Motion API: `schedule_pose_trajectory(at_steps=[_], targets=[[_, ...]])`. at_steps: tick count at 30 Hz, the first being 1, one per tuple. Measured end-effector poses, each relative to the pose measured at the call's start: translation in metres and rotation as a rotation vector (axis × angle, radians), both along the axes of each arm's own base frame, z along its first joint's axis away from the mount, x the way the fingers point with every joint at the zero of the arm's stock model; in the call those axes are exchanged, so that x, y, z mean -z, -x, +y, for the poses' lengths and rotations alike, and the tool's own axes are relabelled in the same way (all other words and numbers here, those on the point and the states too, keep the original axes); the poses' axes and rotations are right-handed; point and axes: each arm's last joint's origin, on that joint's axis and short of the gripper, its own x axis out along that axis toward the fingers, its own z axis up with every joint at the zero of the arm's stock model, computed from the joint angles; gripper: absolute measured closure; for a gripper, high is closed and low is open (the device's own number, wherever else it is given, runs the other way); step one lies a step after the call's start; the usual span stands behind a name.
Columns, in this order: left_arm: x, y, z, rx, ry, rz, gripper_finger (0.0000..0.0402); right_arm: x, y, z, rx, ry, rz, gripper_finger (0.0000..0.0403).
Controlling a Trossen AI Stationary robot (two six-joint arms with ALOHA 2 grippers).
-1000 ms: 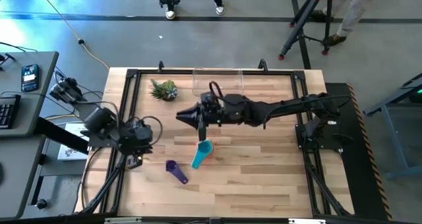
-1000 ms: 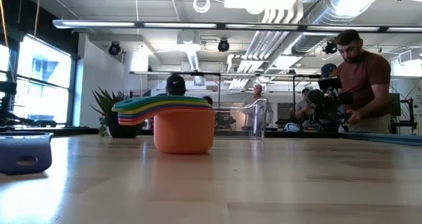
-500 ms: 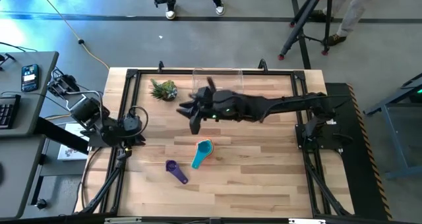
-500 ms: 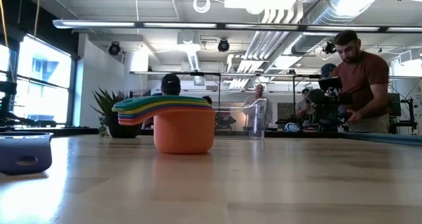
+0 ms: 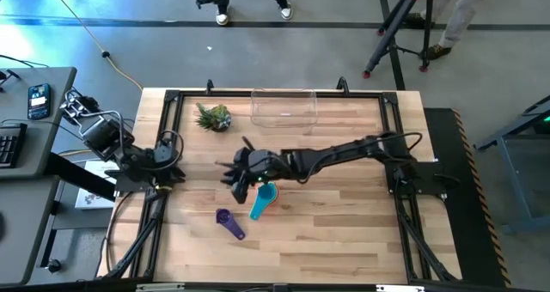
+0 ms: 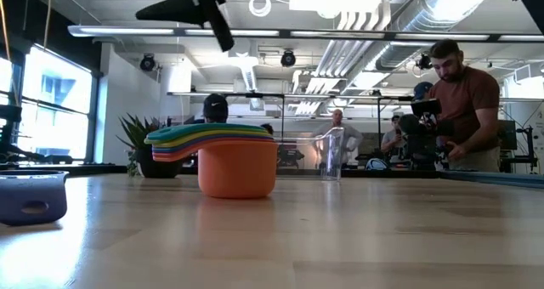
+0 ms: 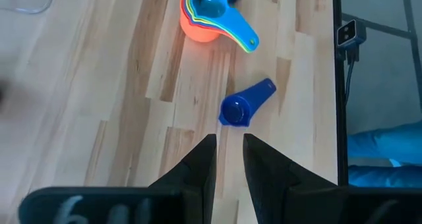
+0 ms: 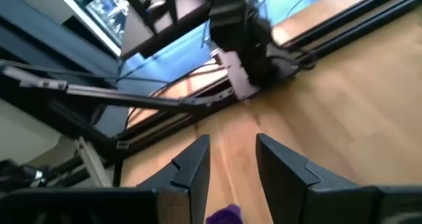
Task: Nest measuring cups in basket
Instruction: Stack the violet measuring cup on top of the light blue measuring cup
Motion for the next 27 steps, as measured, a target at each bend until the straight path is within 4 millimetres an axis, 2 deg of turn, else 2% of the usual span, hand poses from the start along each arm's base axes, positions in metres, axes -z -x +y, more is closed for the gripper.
schedule_pose_trajectory(at_steps=[4, 8, 10, 14, 16, 20, 22, 27], targets=[[-0.001, 0.003, 0.003, -0.001, 0.007, -0.012, 0.0337, 0.01, -0.013, 0.01, -0.049, 0.015, 0.008, 0.0289], [-0.002, 0.005, 0.004, -0.001, 0.014, -0.02, 0.0337, -0.002, -0.033, 0.017, -0.094, 0.083, 0.026, 0.0289], [-0.002, 0.006, 0.005, 0.001, 0.014, -0.023, 0.0337, -0.005, -0.041, 0.014, -0.09, 0.091, 0.089, 0.0289], [-0.002, 0.006, 0.005, 0.008, 0.0, -0.029, 0.0337, 0.002, -0.054, 0.009, -0.084, 0.109, 0.199, 0.0289], [-0.002, 0.006, 0.006, 0.011, -0.008, -0.031, 0.0337, 0.007, -0.057, 0.009, -0.105, 0.084, 0.158, 0.0289], [-0.002, 0.006, 0.006, 0.005, -0.015, -0.037, 0.0337, 0.028, -0.054, 0.011, -0.121, 0.007, 0.232, 0.0289], [-0.002, 0.006, 0.006, 0.005, -0.016, -0.037, 0.0337, 0.037, -0.053, 0.014, -0.127, 0.015, 0.26, 0.0289], [-0.002, 0.006, 0.006, 0.002, -0.018, -0.04, 0.0337, 0.046, -0.052, 0.019, -0.152, 0.052, 0.265, 0.0289]])
